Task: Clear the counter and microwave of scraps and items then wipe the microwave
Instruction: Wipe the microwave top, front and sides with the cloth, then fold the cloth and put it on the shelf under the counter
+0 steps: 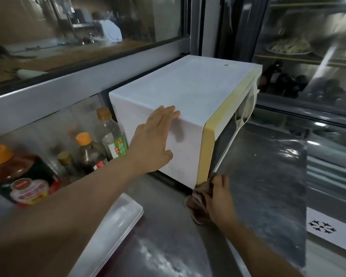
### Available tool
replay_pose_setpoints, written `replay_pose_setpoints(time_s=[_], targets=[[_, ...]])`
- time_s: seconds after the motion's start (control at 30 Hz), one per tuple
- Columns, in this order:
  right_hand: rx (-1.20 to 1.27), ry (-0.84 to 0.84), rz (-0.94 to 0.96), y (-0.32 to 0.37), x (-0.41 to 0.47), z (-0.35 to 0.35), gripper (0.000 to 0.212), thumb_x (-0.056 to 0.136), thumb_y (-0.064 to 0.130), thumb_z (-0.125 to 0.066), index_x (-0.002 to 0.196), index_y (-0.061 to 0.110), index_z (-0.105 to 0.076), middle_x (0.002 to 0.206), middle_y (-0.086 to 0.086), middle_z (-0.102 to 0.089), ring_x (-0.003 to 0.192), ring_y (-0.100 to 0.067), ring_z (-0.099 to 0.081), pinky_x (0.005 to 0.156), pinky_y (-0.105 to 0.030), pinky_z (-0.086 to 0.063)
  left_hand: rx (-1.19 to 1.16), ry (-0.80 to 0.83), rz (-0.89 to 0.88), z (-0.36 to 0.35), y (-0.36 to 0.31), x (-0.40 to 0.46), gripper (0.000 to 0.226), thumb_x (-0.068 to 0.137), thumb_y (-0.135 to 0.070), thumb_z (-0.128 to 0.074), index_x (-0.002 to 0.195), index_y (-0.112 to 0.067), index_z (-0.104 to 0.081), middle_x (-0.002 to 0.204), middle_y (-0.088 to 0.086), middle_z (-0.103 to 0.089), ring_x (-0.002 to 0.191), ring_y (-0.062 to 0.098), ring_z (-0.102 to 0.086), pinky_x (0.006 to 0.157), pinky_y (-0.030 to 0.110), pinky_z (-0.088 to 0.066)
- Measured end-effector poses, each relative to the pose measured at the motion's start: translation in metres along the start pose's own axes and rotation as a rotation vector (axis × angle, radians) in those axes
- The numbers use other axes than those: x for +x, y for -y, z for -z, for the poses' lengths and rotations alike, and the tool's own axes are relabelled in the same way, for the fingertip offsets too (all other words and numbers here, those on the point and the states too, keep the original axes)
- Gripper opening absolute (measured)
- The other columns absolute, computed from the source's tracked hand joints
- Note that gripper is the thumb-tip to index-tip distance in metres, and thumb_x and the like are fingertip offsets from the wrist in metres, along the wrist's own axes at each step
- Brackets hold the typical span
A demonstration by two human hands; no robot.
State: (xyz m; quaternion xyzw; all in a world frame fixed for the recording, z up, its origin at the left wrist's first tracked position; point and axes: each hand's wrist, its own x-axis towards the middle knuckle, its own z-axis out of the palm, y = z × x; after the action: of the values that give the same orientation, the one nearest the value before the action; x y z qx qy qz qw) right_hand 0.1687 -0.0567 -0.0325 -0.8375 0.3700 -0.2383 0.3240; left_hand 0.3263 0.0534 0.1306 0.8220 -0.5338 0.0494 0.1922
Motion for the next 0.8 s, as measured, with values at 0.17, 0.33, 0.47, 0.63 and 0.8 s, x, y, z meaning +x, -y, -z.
replay_pose_setpoints(time_s=[0.17,0.33,0.47,0.63,0.8], targets=[[-0.342,0.194,0.023,0.001,-0.001,0.026,0.039,0.090,0.021,-0.058,0.125,0.011,-0.042,0.124,-0.009,-0.038,0.086,-0.027,-0.060,0.066,-0.027,-0.042,0.035,0.104,0.059,0.011,-0.009,-0.001,0.094,0.074,-0.010,-0.066,0.149,-0.026,-0.010,0.158,-0.014,0.002,0.146,0.009,0.005,0.109,0.044,-0.026],[-0.175,0.056,-0.040,0.012,-0.024,0.069,0.035,0.091,0.009,-0.049,0.126,0.016,-0.051,0.124,-0.010,-0.049,0.092,-0.026,-0.059,0.071,-0.029,-0.045,0.096,0.185,0.119,0.021,-0.028,-0.019,0.101,0.076,-0.014,-0.065,0.150,-0.026,0.004,0.157,-0.013,0.013,0.146,0.011,-0.002,0.113,0.044,-0.026],[-0.025,0.002,-0.087,0.035,-0.055,0.111,0.030,0.085,0.007,-0.060,0.113,0.016,-0.053,0.113,-0.006,-0.058,0.094,-0.018,-0.057,0.082,-0.030,-0.049,0.105,0.242,0.132,0.035,-0.045,-0.049,0.095,0.079,-0.018,-0.064,0.150,-0.024,-0.001,0.158,-0.008,0.010,0.146,0.015,-0.002,0.116,0.046,-0.019],[-0.010,-0.074,-0.027,0.074,-0.108,0.161,0.025,0.082,0.006,-0.065,0.095,0.019,-0.049,0.105,-0.004,-0.059,0.086,-0.013,-0.052,0.071,-0.020,-0.038,0.099,0.293,0.098,0.065,-0.073,-0.103,0.091,0.081,-0.023,-0.065,0.150,-0.023,-0.006,0.159,-0.003,0.006,0.146,0.018,-0.003,0.116,0.044,-0.018],[-0.010,-0.122,-0.016,0.109,-0.176,0.206,0.021,0.082,0.007,-0.064,0.096,0.016,-0.052,0.103,-0.006,-0.059,0.087,-0.018,-0.055,0.070,-0.025,-0.039,0.023,0.330,0.051,0.097,-0.105,-0.172,0.088,0.081,-0.027,-0.065,0.150,-0.021,-0.011,0.159,-0.001,-0.006,0.145,0.018,-0.009,0.116,0.045,-0.019]])
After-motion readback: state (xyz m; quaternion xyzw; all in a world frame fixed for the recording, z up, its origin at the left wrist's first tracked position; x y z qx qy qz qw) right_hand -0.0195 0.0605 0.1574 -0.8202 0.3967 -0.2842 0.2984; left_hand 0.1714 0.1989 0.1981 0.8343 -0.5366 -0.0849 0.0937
